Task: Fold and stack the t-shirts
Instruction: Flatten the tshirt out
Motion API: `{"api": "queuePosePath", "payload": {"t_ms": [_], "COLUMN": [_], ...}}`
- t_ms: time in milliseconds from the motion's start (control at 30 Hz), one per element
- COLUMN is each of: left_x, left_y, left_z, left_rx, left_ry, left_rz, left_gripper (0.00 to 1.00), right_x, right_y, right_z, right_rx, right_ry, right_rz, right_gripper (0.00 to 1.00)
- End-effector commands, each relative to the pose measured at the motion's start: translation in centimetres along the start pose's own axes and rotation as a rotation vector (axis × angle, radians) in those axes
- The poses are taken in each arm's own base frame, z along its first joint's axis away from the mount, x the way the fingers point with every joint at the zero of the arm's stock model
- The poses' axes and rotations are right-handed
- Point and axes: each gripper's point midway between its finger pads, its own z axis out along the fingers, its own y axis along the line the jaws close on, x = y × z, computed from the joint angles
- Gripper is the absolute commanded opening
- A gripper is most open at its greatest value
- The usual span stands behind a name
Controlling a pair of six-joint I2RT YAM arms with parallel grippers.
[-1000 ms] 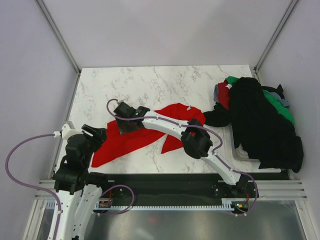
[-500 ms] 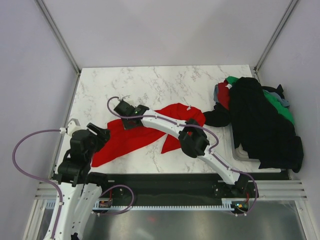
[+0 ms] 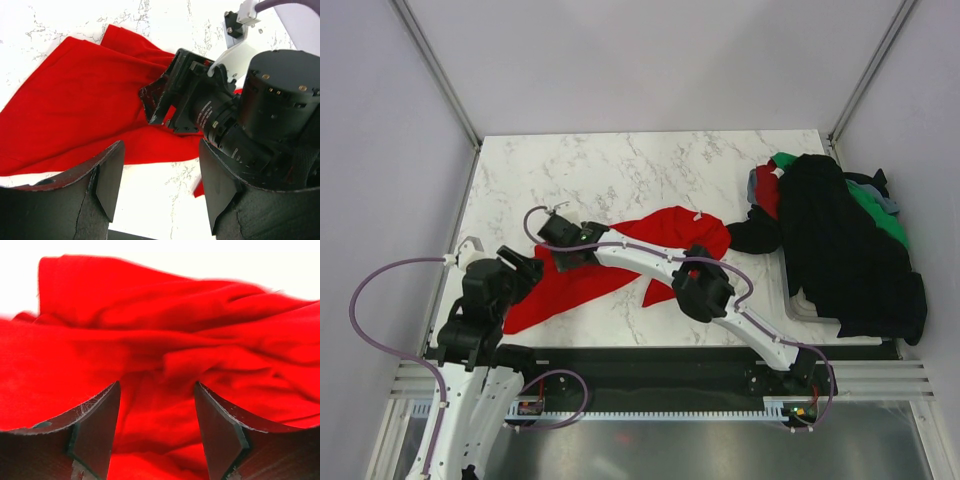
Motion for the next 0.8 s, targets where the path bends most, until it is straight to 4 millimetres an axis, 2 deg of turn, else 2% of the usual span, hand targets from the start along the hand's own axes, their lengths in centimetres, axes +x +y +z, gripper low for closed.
{"api": "queuePosePath", "payload": {"t_ms": [0,167,300,367,533,567,600,633,700,767], "left_x": [-0.3,-0.2,0.0,0.1,0.1,0.1,0.1,0.1,0.1,0.1], "left_y": [-0.7,-0.7,-0.5,-0.6,-0.6,-0.6,-0.7,-0.6,-0.7,-0.6], "left_z": [0.3,0.3,0.6,0.6,0.6,0.6,0.6,0.6,0.6,0.6], "left_rx": [0.023,0.027,0.021,0.021,0.025,0.026,0.026,0.026,0.027,0.024], "left_ry": [-0.010,-0.008,-0.002,0.001,0.002,0.001,0.001,0.001,0.002,0.004], "left_rz": [-0.013,-0.010,-0.010,-0.009,-0.008,-0.008,-0.008,-0.008,-0.007,-0.006], "left_gripper": [0.68,0.68,0.68,0.68,0.68,0.68,0.68,0.68,0.68,0.68], "right_x": [-2.6,0.1,1.6,1.9,1.8,1.8,1.7,1.4,0.6,-0.7], "right_y": [2.2,1.9,1.4,0.9,-0.9,-1.2,-1.5,-1.8,-2.2,-2.3], "right_z": [-3.1,-2.0,-1.7,-1.7,-1.5,-1.5,-1.4,-1.7,-2.2,-3.5], "right_rx": [-0.040,0.007,0.042,0.065,0.126,0.131,0.136,0.138,0.145,0.137], "right_ry": [-0.088,-0.036,-0.012,-0.010,-0.012,-0.011,-0.008,-0.011,-0.026,-0.050], "right_rz": [0.000,-0.027,-0.045,-0.053,-0.074,-0.073,-0.070,-0.069,-0.065,-0.062], "right_gripper": [0.68,0.59,0.42,0.37,0.24,0.20,0.10,0.06,0.02,0.04]}}
